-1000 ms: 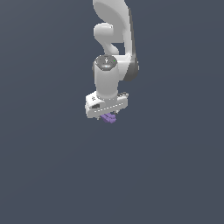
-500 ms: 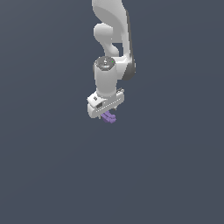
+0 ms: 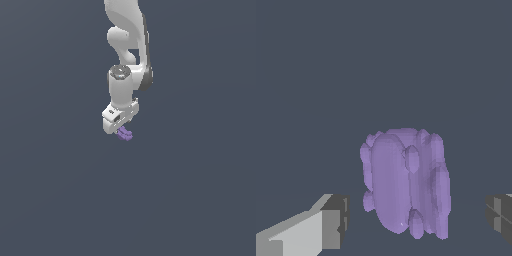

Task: Pick up the object and move it to a goal position.

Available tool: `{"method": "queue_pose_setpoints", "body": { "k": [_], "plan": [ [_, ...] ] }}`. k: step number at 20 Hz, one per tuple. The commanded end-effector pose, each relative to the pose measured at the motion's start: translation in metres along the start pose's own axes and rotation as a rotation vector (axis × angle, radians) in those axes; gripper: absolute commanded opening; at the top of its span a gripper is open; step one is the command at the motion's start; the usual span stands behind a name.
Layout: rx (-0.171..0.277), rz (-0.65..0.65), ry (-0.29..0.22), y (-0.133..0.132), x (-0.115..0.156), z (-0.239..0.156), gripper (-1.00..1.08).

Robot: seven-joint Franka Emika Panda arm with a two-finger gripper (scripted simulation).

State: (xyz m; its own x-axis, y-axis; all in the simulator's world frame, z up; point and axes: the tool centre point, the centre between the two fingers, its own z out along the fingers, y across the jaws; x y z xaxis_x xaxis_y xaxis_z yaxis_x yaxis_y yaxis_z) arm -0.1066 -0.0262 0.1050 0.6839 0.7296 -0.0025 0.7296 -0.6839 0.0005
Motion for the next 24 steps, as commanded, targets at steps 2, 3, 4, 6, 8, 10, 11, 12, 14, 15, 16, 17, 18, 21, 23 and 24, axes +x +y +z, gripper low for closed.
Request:
{"method": "queue_pose_setpoints", "body": {
  "k": [2,3,4,6,8,10,11,12,14,15,16,17,18,21,23,24],
  "plan": [
    [0.000,-0.038,0.002,-0.004,-0.004,0.003,1.00],
    [0.000,-0.046,0.002,-0.005,-0.004,0.003,1.00],
    [0.000,-0.051,0.002,-0.005,-0.005,0.003,1.00],
    [0.000,-0.059,0.002,-0.006,-0.006,0.004,1.00],
    [0.000,-0.062,0.003,-0.006,-0.006,0.004,1.00],
    [0.001,-0.057,0.002,-0.006,-0.006,0.004,1.00],
    [0.001,-0.057,0.002,-0.006,-0.006,0.005,1.00],
    [0.001,-0.057,0.002,-0.006,-0.006,0.007,1.00],
    [0.001,-0.058,0.002,-0.006,-0.006,0.011,1.00],
    [0.001,-0.058,0.002,-0.006,-0.006,0.015,1.00],
    [0.001,-0.059,0.002,-0.007,-0.006,0.018,1.00],
    [0.001,-0.059,0.003,-0.007,-0.006,0.023,1.00],
    [0.001,-0.059,0.003,-0.007,-0.006,0.027,1.00],
    [0.001,-0.061,0.003,-0.007,-0.006,0.041,1.00],
    [0.001,-0.062,0.003,-0.007,-0.006,0.048,1.00],
    [0.001,-0.062,0.003,-0.007,-0.006,0.050,1.00]
  ]
}}
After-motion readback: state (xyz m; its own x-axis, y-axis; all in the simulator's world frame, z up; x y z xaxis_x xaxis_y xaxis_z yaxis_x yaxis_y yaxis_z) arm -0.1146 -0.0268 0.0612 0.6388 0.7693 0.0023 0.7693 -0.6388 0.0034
